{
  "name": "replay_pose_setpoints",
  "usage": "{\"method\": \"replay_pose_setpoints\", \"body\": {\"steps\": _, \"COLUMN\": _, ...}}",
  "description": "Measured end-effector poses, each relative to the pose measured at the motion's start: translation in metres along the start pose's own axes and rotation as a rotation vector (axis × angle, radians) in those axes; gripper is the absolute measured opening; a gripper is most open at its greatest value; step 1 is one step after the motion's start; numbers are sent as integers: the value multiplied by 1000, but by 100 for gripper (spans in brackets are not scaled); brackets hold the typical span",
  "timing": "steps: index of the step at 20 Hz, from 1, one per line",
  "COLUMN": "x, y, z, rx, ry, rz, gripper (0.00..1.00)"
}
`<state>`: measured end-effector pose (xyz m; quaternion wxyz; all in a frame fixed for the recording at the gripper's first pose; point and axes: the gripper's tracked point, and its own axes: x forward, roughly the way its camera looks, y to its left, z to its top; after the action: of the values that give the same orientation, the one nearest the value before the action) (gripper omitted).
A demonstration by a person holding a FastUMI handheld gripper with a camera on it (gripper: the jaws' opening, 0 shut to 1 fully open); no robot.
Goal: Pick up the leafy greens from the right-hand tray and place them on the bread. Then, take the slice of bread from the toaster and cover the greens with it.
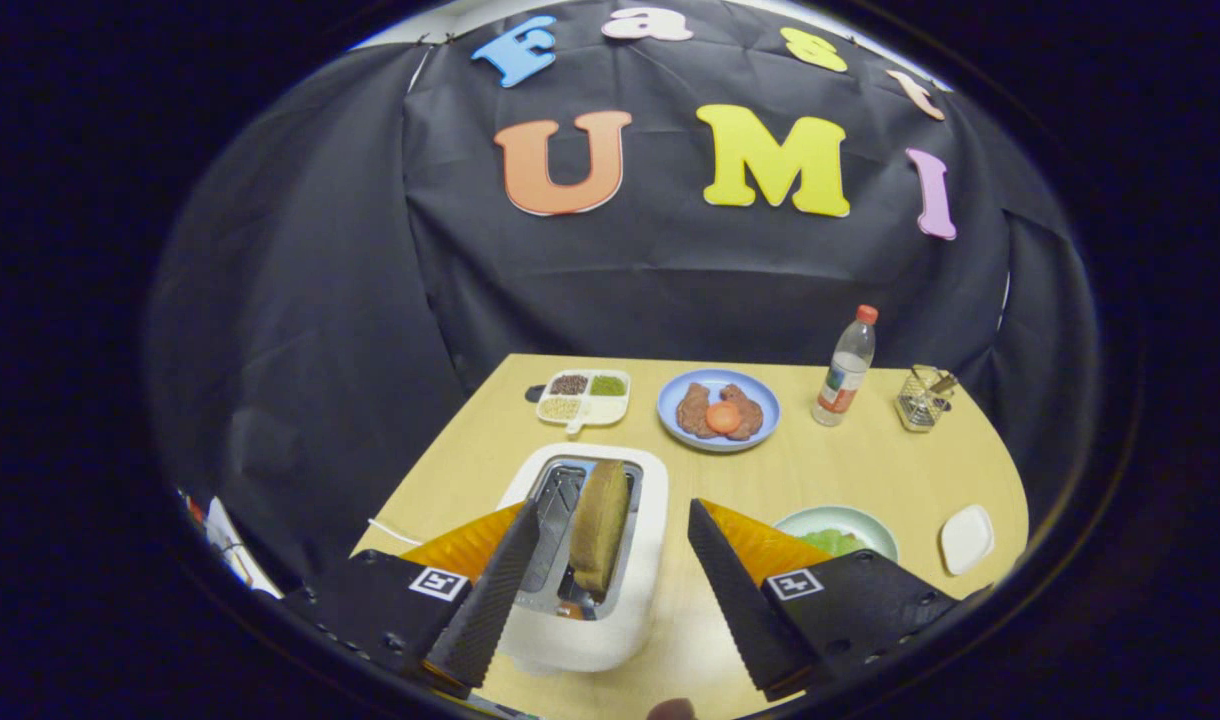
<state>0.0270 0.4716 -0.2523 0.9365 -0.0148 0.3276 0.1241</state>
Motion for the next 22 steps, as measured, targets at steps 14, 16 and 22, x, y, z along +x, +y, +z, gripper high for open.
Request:
{"method": "replay_pose_setpoints", "body": {"steps": 14, "x": -1, "y": 7, "z": 16, "rx": 94, "ry": 25, "rz": 1, "gripper": 9}}
{"method": "replay_pose_setpoints", "body": {"steps": 16, "x": -22, "y": 3, "z": 37, "rx": 127, "ry": -13, "rz": 46, "gripper": 8}}
{"method": "replay_pose_setpoints", "body": {"steps": 22, "x": -69, "y": -64, "z": 89, "rx": 160, "ry": -134, "rz": 42, "gripper": 8}}
